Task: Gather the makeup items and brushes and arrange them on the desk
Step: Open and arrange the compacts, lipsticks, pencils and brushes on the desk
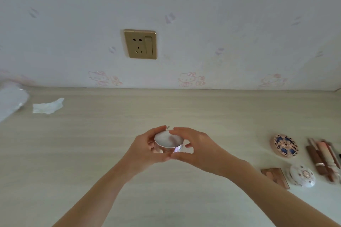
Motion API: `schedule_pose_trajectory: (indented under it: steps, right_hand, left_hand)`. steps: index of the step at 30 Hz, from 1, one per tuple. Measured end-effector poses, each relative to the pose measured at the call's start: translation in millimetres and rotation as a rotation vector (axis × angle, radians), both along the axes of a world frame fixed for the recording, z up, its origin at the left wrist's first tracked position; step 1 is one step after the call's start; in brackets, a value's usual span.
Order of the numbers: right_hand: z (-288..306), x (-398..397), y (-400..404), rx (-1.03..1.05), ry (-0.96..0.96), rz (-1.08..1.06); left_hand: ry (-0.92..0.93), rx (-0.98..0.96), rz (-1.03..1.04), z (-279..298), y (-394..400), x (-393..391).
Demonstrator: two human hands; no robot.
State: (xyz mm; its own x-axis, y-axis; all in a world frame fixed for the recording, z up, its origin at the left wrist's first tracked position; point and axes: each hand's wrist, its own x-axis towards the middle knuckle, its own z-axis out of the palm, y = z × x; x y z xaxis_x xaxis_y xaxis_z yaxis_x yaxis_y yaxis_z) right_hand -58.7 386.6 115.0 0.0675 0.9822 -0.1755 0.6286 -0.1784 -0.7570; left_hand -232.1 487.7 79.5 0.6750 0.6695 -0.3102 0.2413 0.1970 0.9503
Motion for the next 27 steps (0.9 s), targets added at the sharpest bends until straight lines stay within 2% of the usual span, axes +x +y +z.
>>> schedule_pose_trajectory:
  steps: [6, 14, 20, 27]
  right_hand:
    - [-25, 12, 21, 0.064, -0.108, 0.162]
    - [-52, 7, 29, 0.157, -0.146, 0.168]
    - [-63, -10, 3, 0.221, -0.277, 0.138]
    - [-53, -38, -36, 0.236, -0.467, 0.178]
  left_hand:
    - [-0.007, 0.073, -0.076, -24, 15, 0]
    - [-0.013, 0.245, -0.127, -54, 25, -6]
    - [-0.059, 0.369, -0.147, -69, 6, -17]
    - [-0.114, 0.381, -0.154, -75, -26, -37]
